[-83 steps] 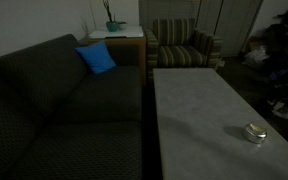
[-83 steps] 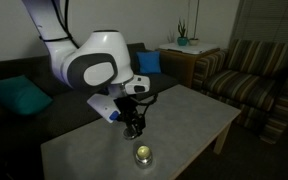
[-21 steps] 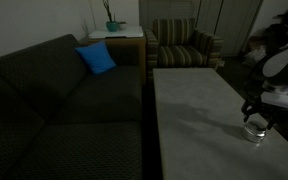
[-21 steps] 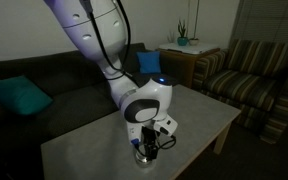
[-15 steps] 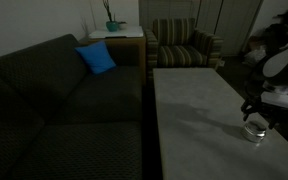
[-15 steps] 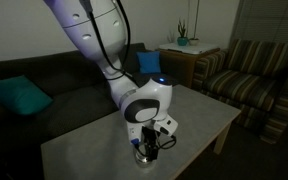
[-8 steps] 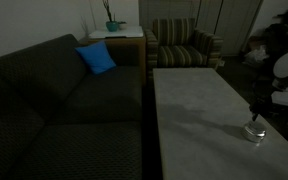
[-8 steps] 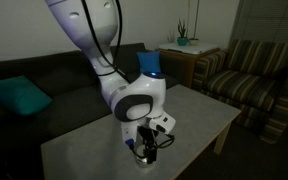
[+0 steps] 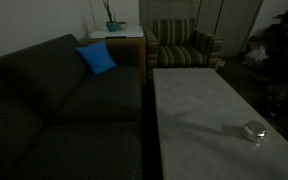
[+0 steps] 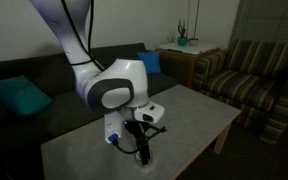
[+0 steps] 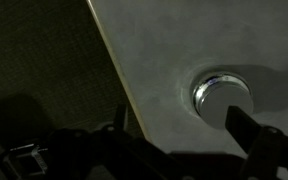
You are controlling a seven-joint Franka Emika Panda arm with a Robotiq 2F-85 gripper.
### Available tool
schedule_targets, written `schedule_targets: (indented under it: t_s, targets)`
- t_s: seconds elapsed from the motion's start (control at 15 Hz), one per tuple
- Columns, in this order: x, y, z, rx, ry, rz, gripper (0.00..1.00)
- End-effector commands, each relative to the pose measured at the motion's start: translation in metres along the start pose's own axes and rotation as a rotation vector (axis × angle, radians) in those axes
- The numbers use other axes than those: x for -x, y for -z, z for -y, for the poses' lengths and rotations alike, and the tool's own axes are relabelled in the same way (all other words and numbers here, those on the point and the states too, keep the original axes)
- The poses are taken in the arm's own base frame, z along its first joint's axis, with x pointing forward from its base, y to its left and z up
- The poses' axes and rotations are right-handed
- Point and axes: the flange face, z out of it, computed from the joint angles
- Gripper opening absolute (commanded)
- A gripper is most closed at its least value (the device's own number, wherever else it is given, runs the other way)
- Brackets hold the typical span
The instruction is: Put the silver lid on the silver object
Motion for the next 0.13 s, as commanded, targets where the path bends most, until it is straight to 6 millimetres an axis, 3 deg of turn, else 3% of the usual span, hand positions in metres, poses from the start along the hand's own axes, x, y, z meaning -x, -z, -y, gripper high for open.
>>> schedule_targets:
  t_s: [0.0,0.07]
  targets:
    - [0.0181,0.021,-0.005,0.013,0.051,-0.04,1.0]
    - [0.0204,0.0235,-0.0033,0.012,0.063,-0.048,1.0]
